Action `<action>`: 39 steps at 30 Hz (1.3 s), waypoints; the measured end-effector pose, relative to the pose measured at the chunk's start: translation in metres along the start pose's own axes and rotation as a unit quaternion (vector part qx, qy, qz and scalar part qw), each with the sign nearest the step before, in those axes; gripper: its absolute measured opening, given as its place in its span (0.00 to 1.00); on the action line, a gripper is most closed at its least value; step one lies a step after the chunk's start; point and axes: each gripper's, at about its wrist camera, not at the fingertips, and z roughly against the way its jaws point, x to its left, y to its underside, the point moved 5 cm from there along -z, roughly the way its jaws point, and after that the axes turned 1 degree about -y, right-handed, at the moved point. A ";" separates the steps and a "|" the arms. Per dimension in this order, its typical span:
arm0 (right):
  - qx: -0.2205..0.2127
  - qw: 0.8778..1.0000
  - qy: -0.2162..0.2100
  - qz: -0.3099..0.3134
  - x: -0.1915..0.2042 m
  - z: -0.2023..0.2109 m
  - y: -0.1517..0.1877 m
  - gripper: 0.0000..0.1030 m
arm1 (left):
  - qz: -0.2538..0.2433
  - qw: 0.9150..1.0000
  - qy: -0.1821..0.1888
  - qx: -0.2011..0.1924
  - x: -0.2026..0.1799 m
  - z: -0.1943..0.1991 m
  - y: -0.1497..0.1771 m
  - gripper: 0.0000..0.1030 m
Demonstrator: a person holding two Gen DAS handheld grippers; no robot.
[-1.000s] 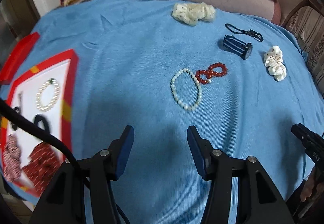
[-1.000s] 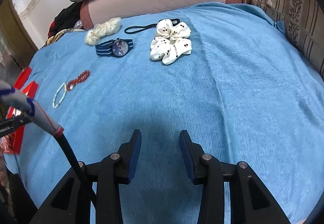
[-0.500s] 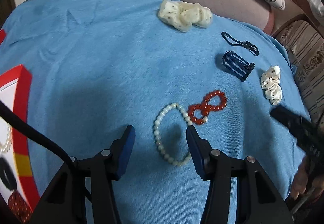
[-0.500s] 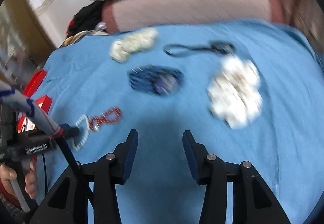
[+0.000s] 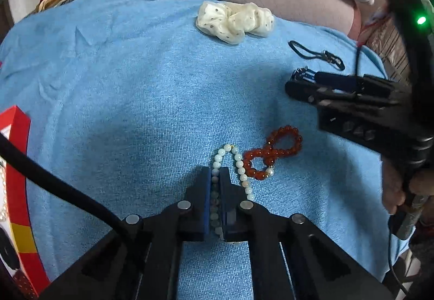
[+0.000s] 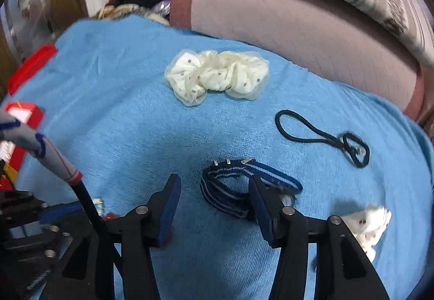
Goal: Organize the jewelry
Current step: 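Grasp the white bead bracelet with the left tool while the right grasps the blue striped watch, then carry the bracelet and watch into the tray and open both tools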
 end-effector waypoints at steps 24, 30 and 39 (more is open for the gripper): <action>-0.043 0.994 -0.081 -0.064 0.033 0.130 0.011 0.11 | 0.088 0.994 0.014 -0.068 0.055 0.135 0.033 0.05; -0.053 0.991 -0.121 -0.039 0.089 0.150 -0.001 0.11 | 0.110 0.989 -0.027 -0.090 0.105 0.171 0.046 0.05; -0.029 0.981 -0.191 0.019 0.197 0.142 -0.013 0.11 | 0.160 0.980 -0.071 -0.095 0.204 0.194 0.049 0.05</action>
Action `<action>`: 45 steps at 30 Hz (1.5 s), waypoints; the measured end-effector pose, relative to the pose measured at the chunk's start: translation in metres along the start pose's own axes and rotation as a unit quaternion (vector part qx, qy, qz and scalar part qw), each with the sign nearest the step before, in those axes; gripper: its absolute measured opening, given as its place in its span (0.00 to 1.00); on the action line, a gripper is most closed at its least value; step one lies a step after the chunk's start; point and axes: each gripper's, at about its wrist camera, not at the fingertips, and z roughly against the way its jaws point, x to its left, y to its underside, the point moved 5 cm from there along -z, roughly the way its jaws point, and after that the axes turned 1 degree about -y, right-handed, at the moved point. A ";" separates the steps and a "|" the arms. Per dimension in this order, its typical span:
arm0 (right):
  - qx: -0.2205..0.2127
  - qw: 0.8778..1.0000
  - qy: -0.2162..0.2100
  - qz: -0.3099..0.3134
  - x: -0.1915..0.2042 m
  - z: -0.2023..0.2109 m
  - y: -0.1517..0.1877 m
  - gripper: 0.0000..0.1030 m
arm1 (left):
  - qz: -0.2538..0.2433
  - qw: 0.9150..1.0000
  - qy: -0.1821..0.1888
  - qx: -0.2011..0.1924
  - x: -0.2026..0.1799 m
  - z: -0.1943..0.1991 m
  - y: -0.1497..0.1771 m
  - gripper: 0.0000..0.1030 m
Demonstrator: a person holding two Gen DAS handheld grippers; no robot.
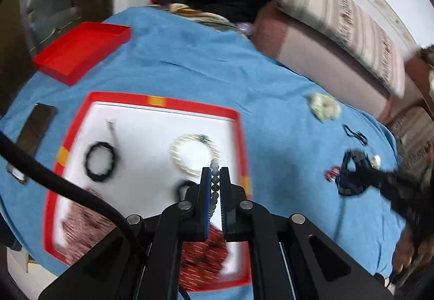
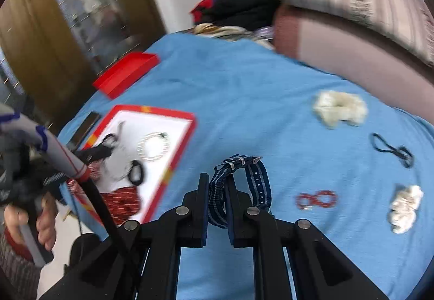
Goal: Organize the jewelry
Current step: 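Carry the bracelet and watch into the tray and open both tools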
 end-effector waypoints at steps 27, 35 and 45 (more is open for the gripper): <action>0.134 0.973 -0.185 -0.023 0.155 -0.146 -0.014 0.11 | 0.033 0.998 -0.040 0.024 0.119 -0.067 -0.066 0.07; 0.140 0.976 -0.167 -0.002 0.178 -0.181 -0.023 0.11 | 0.072 0.997 -0.017 -0.021 0.139 -0.013 -0.069 0.20; 0.110 0.979 -0.173 0.000 0.180 -0.163 -0.034 0.43 | 0.087 0.994 -0.036 -0.046 0.144 0.026 -0.051 0.28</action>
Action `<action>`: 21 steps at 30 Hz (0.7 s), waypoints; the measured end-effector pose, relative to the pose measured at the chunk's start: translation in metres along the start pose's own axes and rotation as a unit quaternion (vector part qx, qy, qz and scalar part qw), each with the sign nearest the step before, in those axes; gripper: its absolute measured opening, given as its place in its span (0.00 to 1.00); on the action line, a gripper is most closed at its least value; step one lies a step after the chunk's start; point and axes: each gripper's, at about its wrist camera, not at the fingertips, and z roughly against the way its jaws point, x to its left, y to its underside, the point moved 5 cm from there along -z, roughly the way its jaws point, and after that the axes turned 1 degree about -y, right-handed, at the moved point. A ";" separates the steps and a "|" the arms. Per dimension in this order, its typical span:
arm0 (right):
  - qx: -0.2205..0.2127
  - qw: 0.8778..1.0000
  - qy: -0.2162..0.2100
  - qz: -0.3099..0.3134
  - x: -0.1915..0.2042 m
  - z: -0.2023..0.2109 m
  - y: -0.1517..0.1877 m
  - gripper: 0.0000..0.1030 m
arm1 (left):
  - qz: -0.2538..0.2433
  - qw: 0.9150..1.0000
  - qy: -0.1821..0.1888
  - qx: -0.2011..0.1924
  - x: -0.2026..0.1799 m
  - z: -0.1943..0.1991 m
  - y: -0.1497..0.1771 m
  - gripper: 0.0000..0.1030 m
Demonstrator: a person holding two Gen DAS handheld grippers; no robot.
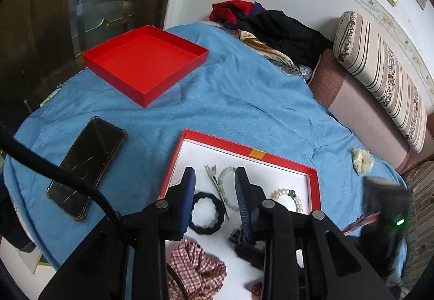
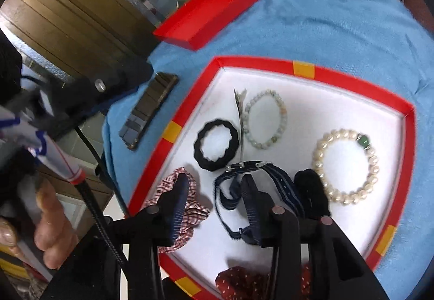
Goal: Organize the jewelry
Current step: 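Carry the bracelet and watch into the tray and open both tools, then move both open tools back toward the red bead bracelet and white scrunchie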
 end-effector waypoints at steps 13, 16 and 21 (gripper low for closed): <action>-0.081 0.992 0.089 -0.031 -0.064 0.126 0.077 0.51 | -0.024 1.000 -0.016 -0.013 -0.048 0.041 0.044 0.41; -0.105 0.986 0.111 -0.058 -0.086 0.157 0.105 0.51 | -0.045 0.998 -0.024 -0.020 -0.074 0.049 0.061 0.44; -0.146 0.968 0.182 -0.095 -0.123 0.214 0.160 0.51 | -0.075 0.997 -0.005 -0.016 -0.127 0.060 0.097 0.49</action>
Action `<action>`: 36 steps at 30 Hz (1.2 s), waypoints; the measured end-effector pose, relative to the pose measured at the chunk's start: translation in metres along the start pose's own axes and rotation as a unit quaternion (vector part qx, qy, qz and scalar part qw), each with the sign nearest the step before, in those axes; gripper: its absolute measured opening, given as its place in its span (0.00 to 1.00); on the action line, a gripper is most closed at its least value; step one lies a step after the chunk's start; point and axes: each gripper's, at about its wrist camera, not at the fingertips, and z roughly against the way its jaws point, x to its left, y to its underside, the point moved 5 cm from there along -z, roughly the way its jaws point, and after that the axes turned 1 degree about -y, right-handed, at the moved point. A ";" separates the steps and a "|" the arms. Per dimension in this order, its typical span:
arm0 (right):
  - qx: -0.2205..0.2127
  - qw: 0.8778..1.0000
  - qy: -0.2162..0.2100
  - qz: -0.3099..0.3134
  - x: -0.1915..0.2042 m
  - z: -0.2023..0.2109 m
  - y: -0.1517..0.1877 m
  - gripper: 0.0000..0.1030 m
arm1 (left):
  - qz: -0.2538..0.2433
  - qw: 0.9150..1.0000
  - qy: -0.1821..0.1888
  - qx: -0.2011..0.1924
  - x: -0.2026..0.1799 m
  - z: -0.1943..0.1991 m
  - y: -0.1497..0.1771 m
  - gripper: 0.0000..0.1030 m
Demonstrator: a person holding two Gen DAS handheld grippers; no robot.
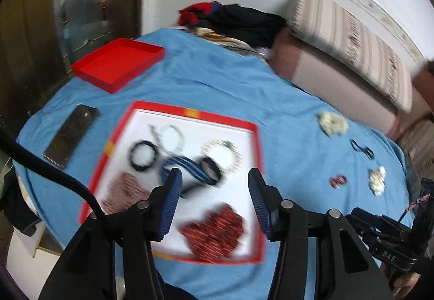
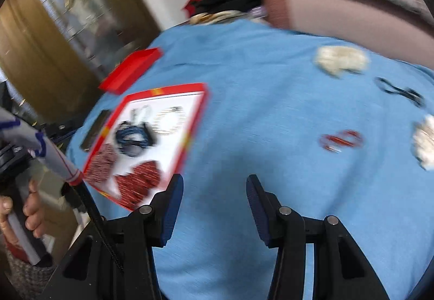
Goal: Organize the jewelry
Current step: 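Move both open tools back toward the red bead bracelet and white scrunchie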
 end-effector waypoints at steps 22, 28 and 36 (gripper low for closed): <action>-0.057 0.986 0.108 -0.117 -0.141 0.086 0.079 0.51 | -0.178 0.984 -0.018 0.016 -0.170 0.020 0.084 0.58; -0.058 0.984 0.110 -0.131 -0.155 0.088 0.085 0.51 | -0.196 0.980 -0.019 0.023 -0.182 0.016 0.089 0.58; -0.063 0.981 0.118 -0.142 -0.171 0.092 0.090 0.51 | -0.209 0.977 -0.016 0.039 -0.195 0.005 0.094 0.58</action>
